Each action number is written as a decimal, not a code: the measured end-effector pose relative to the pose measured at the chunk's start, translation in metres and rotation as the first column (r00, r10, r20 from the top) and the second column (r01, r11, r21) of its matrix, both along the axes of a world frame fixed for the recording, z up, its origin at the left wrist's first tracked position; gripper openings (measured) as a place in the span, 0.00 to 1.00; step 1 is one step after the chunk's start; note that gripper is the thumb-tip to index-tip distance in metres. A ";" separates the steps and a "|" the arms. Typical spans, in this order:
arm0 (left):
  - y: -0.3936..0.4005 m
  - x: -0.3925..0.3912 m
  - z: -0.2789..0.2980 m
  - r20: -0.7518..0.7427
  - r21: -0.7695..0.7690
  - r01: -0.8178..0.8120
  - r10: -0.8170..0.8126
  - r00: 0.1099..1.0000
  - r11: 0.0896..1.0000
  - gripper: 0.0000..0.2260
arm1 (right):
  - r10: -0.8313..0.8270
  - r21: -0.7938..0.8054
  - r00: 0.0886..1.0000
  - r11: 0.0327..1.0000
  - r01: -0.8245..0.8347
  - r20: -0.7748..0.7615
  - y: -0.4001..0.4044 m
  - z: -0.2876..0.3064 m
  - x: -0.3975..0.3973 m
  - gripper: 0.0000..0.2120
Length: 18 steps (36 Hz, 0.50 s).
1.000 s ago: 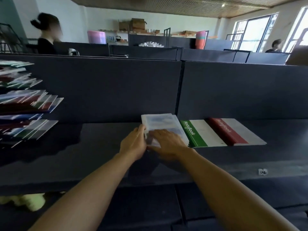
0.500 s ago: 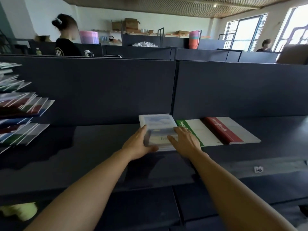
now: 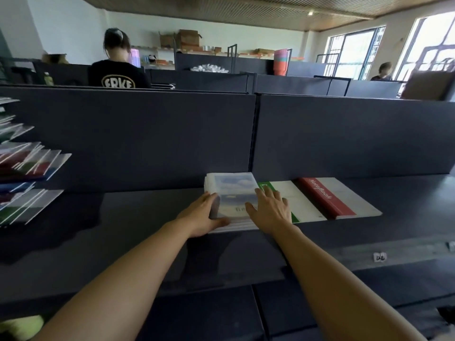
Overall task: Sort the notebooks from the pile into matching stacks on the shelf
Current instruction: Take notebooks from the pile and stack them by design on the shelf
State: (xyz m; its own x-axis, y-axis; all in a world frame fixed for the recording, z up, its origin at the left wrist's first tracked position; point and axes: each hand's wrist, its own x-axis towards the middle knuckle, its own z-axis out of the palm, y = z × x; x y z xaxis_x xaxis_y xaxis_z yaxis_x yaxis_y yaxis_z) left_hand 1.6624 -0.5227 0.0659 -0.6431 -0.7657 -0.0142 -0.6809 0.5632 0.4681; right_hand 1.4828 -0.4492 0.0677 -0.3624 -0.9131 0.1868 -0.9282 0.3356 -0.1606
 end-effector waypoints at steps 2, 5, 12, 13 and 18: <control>0.003 0.007 0.001 -0.015 -0.019 -0.043 0.043 0.999 0.999 0.32 | 0.019 -0.061 0.998 0.998 -0.022 -0.054 -0.005 0.004 0.004 0.27; 0.006 0.024 0.003 -0.006 -0.065 -0.114 0.113 0.994 0.991 0.30 | 0.076 -0.118 0.992 0.989 -0.088 -0.103 -0.015 0.013 0.016 0.25; 0.010 0.098 0.021 0.082 -0.266 -0.272 0.303 0.950 0.925 0.26 | 0.283 -0.174 0.947 0.935 -0.307 -0.153 -0.049 0.038 0.082 0.21; 0.010 0.110 0.026 0.091 -0.292 -0.286 0.324 0.942 0.913 0.26 | 0.312 -0.179 0.937 0.924 -0.338 -0.158 -0.053 0.043 0.094 0.21; 0.012 0.173 0.049 0.074 -0.405 -0.360 0.422 0.903 0.841 0.23 | 0.460 -0.208 0.864 0.842 -0.497 -0.203 -0.072 0.069 0.159 0.21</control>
State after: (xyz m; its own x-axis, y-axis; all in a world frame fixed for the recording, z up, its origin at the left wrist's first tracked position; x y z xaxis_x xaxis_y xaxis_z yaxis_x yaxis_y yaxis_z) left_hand 1.8351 -0.5108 0.1152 -0.3024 -0.9200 0.2493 -0.9270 0.3447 0.1479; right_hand 1.6419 -0.5211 0.1368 0.1550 -0.8834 0.4423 -0.9813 -0.1895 -0.0348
